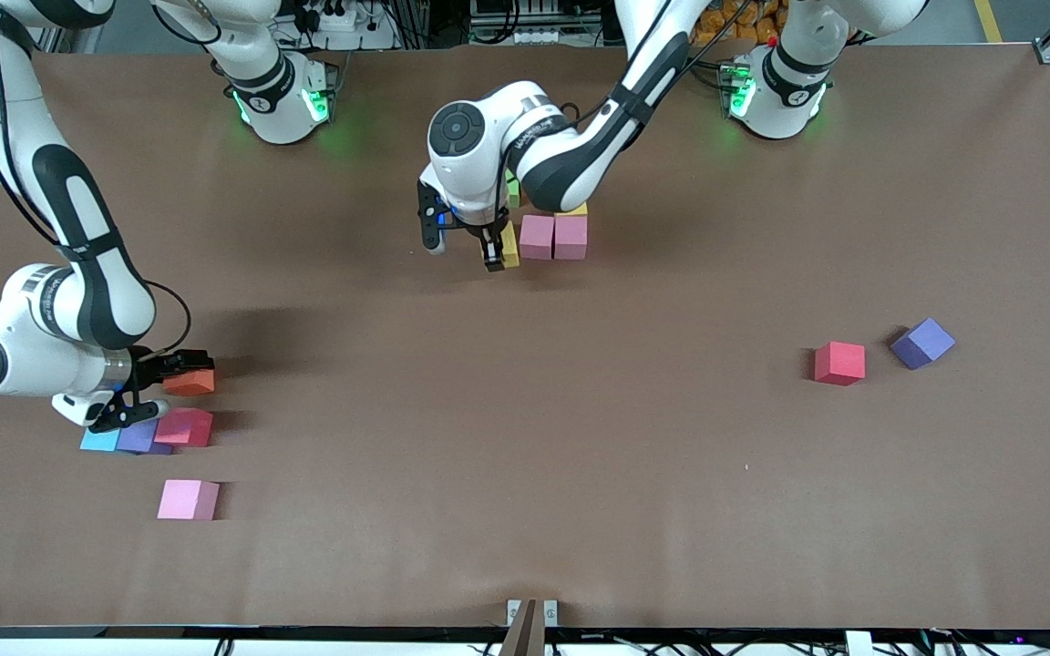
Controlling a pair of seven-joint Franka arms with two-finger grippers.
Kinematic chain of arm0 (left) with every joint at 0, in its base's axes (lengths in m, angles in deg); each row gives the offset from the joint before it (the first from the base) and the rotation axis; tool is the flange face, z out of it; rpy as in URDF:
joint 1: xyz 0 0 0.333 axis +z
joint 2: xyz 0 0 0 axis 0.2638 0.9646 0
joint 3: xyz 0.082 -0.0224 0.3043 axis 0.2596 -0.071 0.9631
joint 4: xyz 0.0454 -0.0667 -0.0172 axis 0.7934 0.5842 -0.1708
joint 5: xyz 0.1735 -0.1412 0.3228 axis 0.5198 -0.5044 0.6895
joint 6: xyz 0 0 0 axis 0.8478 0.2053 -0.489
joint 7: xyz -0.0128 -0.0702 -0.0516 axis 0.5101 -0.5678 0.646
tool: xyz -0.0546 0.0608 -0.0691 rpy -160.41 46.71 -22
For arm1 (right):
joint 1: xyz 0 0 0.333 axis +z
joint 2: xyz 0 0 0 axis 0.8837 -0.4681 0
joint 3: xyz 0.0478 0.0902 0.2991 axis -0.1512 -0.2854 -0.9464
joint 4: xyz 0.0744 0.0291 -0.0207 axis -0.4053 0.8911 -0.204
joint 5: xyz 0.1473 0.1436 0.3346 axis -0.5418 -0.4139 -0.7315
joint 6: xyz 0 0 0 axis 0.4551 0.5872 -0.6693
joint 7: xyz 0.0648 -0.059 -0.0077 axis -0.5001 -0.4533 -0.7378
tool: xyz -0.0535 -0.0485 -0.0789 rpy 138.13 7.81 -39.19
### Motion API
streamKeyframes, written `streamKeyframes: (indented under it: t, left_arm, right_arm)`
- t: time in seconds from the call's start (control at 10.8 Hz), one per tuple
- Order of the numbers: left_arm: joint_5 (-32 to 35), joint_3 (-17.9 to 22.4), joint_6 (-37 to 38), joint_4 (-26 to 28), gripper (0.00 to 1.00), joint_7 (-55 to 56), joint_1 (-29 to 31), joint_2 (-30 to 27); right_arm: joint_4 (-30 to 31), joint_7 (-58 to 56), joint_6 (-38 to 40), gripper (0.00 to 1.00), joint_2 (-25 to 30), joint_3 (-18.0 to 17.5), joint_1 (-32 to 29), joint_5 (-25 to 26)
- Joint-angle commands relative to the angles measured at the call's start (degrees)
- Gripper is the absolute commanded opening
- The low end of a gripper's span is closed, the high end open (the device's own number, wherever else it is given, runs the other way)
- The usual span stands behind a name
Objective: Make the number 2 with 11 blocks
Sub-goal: 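Carry the yellow cube to the pink cubes with the left gripper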
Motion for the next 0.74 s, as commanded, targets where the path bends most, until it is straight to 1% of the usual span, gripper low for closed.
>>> streamKeyframes:
  t: [0.0,0.09,0.19,0.28,0.37,0.46,0.65]
  left_arm:
    - [-0.8,-1.7,0.0,-1.0,0.38,1.0,0.0,1.1]
    - [-2.2,-2.9,-0.1,-0.4,0.38,1.1,0.2,1.1]
    - [-2.7,-3.0,-0.2,-0.3,0.38,1.1,0.2,1.1]
    - [-2.7,-3.3,-0.6,0.5,0.38,1.1,0.3,1.0]
    - [-2.5,-3.7,-1.2,1.9,0.38,0.7,0.5,0.7]
    - [-1.9,-4.0,-1.5,2.8,0.38,-0.5,1.3,0.6]
    - [-1.2,-4.3,-2.9,3.4,0.38,-3.2,1.5,0.8]
  right_arm:
    - [-1.3,-0.1,0.7,1.0,-0.6,-0.7,-0.9,-0.8]
    - [-1.3,-0.2,0.8,0.92,-0.6,-0.7,-0.8,-0.7]
    - [-1.3,-0.2,0.9,0.79,-0.6,-0.7,-0.8,-0.6]
    - [-1.3,-0.2,1.3,0.7,-0.6,-0.7,-0.7,-0.6]
    - [-1.3,-0.2,1.4,0.65,-0.6,-0.7,-0.7,-0.5]
    - [-1.3,-0.2,1.4,0.64,-0.7,-0.7,-0.6,-0.5]
    - [-1.3,0.0,1.4,0.54,-0.6,-0.7,-0.5,-0.5]
